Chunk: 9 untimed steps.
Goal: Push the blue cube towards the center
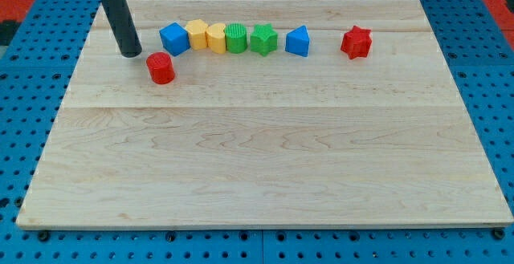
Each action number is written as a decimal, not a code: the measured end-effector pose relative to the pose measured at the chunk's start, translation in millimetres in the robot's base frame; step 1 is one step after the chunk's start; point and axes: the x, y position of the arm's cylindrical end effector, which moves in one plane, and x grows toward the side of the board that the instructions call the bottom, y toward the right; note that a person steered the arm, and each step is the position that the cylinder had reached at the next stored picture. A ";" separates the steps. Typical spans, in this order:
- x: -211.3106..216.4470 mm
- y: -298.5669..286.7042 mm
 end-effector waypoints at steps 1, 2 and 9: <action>-17.6 -7.9; -57.7 -7.8; -118.6 40.4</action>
